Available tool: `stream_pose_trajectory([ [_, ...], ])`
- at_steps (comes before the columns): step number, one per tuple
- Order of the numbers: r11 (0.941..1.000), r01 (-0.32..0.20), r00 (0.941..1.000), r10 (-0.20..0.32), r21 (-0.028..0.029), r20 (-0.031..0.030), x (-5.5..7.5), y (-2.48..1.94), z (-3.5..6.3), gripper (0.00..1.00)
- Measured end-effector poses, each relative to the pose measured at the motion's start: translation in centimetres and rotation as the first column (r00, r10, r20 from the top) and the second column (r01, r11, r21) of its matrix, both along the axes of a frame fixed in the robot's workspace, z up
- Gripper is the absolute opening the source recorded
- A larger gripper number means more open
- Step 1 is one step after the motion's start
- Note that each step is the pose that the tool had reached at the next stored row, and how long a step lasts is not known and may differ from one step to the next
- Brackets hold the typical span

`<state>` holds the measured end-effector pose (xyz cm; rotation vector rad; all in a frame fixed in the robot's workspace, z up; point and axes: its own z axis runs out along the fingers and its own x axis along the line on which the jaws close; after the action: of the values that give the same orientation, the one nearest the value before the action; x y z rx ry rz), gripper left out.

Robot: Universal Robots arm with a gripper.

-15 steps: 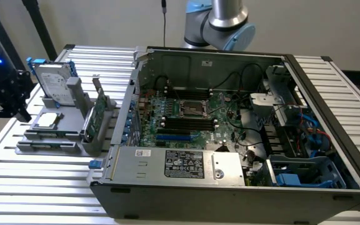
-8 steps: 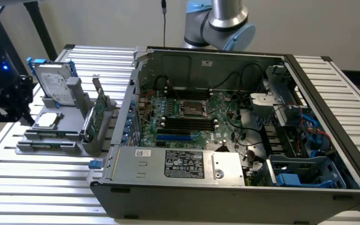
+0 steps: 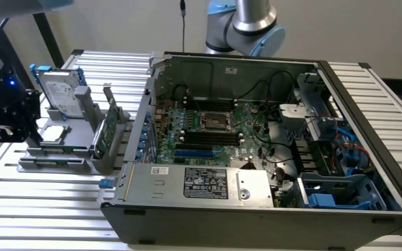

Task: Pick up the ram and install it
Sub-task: 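Pick up the ram and move it above insertion slot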

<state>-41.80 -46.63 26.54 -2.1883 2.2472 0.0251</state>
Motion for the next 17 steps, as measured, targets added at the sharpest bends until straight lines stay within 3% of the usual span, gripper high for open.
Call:
stream_pose_trajectory([
  [2, 1.0, -0.01, 1.0, 0.01, 0.0, 0.0, 0.0, -0.01, -0.37, 0.3],
  [5, 0.9997, -0.024, 0.9997, 0.024, 0.0, 0.0, 0.0, -0.02, -0.91, 0.36],
  [6, 0.9996, -0.029, 0.9996, 0.029, 0.0001, 0.0, 0.1, -0.03, -1.09, 0.47],
  [8, 0.9993, -0.037, 0.9993, 0.037, 0.0001, 0.0, 0.1, -0.04, -1.46, 0.47],
  [9, 0.9992, -0.04, 0.9992, 0.04, 0.0, 0.0, 0.1, -0.06, -1.64, 0.54],
  [17, 0.999, -0.045, 0.999, 0.045, 0.0, 0.0, 0.2, -0.33, -3.09, 0.54],
])
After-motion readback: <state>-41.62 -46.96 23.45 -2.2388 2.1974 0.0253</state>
